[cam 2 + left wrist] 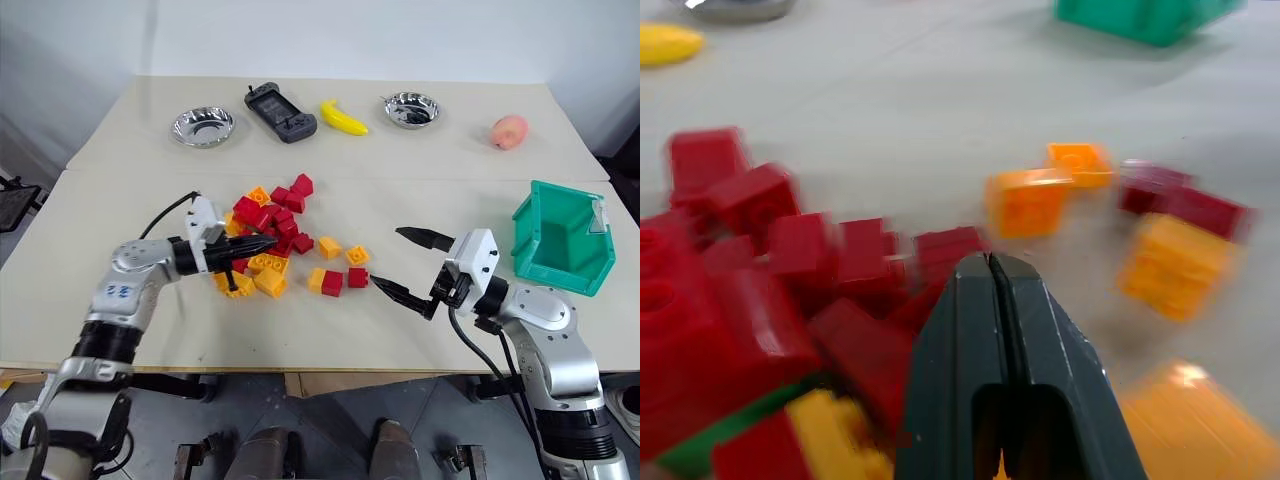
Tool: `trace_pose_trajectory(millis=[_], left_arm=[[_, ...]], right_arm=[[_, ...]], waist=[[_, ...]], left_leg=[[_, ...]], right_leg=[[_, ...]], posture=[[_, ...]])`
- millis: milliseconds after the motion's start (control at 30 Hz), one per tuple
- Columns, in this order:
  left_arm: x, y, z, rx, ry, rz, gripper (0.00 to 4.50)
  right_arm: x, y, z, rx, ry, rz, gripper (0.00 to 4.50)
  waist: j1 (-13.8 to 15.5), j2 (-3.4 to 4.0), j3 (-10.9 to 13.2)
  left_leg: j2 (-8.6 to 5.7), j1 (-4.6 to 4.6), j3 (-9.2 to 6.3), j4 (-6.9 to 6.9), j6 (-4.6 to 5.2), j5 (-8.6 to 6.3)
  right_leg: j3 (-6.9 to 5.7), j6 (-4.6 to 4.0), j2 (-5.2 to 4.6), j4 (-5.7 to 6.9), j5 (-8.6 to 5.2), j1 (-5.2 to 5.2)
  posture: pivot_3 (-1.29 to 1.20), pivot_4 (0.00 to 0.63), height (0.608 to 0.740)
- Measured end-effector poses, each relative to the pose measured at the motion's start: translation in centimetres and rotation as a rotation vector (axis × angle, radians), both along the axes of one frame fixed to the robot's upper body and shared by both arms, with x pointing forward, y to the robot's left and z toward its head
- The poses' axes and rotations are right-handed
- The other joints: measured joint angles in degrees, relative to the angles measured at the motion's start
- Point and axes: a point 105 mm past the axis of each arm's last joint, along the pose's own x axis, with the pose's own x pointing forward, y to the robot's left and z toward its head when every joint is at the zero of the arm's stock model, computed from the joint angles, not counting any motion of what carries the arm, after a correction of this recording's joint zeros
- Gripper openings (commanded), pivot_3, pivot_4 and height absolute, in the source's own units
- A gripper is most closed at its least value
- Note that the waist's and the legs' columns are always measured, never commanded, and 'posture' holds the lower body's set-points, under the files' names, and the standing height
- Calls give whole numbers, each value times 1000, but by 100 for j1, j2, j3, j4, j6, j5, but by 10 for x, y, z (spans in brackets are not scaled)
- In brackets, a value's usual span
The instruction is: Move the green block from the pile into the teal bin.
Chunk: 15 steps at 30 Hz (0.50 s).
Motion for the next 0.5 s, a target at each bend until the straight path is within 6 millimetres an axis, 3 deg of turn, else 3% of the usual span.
trace_pose_trajectory(millis=[133, 267, 500], left_arm=[[28, 21, 7, -43, 0, 192, 28], [43, 38, 23, -135, -42, 330, 28], [46, 28, 6, -88, -5, 323, 28]], right_arm=[[-4, 3, -1, 25, -2, -20, 4500], [-5, 4, -4, 32, 0, -38, 4500], [-6, 11, -5, 36, 1, -31, 4500]], waist=[[-1, -5, 3], [-2, -5, 3], [4, -5, 3]], left_leg=[[0, -3, -2, 2, 0, 0], [0, -4, -2, 3, 1, -1], [-1, -5, -2, 4, 1, 0]], right_leg=[[-1, 2, 0, -1, 1, 0], [-1, 3, -1, -1, 2, 0], [-2, 4, -1, 0, 2, 0]], posture=[[0, 150, 740], [0, 150, 740], [0, 150, 740]])
